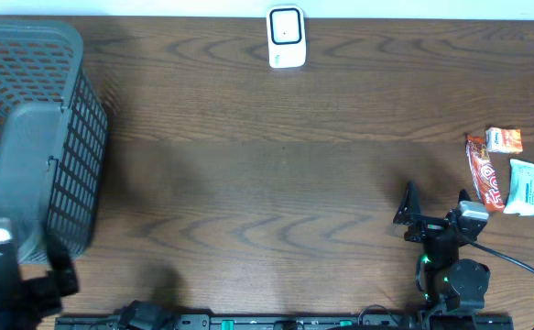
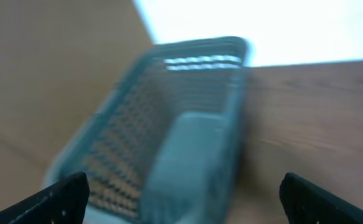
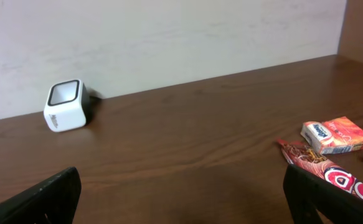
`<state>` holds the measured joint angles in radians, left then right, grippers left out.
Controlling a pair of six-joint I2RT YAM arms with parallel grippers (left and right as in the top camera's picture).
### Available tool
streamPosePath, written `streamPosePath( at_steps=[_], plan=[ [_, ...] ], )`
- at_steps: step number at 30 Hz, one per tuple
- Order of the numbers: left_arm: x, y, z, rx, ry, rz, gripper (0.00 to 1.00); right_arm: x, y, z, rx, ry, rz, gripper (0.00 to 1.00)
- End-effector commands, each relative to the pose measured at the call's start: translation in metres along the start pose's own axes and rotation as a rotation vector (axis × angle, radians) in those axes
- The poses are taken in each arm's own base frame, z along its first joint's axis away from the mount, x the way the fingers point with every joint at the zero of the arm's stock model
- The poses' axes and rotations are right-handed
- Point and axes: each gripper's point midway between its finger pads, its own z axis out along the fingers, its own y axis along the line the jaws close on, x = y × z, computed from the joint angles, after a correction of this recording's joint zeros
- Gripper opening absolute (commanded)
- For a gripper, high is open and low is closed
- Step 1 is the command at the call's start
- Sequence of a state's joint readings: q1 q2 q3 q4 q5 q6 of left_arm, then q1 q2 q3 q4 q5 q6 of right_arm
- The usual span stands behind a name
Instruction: Scan the item barcode
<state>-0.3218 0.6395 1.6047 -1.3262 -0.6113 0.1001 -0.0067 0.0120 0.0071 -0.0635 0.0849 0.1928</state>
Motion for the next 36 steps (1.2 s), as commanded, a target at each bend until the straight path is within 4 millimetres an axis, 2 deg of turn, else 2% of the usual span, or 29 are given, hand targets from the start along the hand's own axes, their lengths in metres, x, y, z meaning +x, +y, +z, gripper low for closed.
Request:
streamPosePath(
  at_steps=[1, 8, 14, 19, 23, 36],
  plan=[
    [0.005, -0.043, -0.004, 0.243, 0.011, -0.019, 0.98, 0.001, 0.003, 0.0, -0.013, 0.003, -0.015, 0.99],
    [0.03, -0.068, 0.004, 0.312, 0.038, -0.043, 0.98, 0.001, 0.003, 0.0, -0.013, 0.003, -0.015, 0.99],
    [0.043, -0.087, 0.02, 0.342, -0.064, -0.11, 0.98, 0.001, 0.003, 0.0, -0.013, 0.003, -0.015, 0.99],
    [0.067, -0.099, 0.046, 0.315, -0.11, -0.238, 0.98, 0.001, 0.003, 0.0, -0.013, 0.003, -0.015, 0.99],
    [0.088, -0.113, 0.074, 0.299, -0.151, -0.341, 0.98, 0.001, 0.003, 0.0, -0.013, 0.003, -0.015, 0.99],
    [0.125, -0.145, 0.132, 0.289, -0.268, -0.384, 0.98, 0.001, 0.003, 0.0, -0.013, 0.003, -0.015, 0.99]
  ],
)
